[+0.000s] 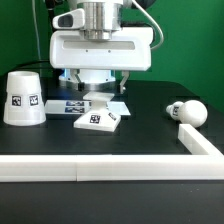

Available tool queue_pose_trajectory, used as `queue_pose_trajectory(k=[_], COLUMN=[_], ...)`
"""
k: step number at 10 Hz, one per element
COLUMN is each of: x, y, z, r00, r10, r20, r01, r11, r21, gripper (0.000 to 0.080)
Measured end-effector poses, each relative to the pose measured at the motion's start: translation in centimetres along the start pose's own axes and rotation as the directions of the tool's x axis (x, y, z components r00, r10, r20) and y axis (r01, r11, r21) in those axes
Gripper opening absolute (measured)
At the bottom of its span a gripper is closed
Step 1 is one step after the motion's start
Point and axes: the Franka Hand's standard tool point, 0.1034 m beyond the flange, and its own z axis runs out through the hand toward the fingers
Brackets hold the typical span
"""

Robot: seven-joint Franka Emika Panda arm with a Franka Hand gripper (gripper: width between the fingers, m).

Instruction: Assemble lamp

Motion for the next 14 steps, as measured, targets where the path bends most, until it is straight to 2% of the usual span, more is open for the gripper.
queue_pose_trajectory(k=[3,7,8,14], x=[-0.70,-0.81,-0.80,-0.80], y=[0.12,0.12,0.12,0.12], z=[1.29,1.44,1.44,1.44], r00=[1.000,0.999,0.999,0.998], r10=[-0.012,-0.033,-0.035,-0.057], r20=[-0.008,-0.007,-0.007,-0.007], r01=[0.012,0.033,0.035,0.057], r11=[1.000,0.999,0.999,0.998], r21=[-0.002,-0.002,-0.002,-0.002], gripper=[0.0700,0.0670,0.0533,0.0534])
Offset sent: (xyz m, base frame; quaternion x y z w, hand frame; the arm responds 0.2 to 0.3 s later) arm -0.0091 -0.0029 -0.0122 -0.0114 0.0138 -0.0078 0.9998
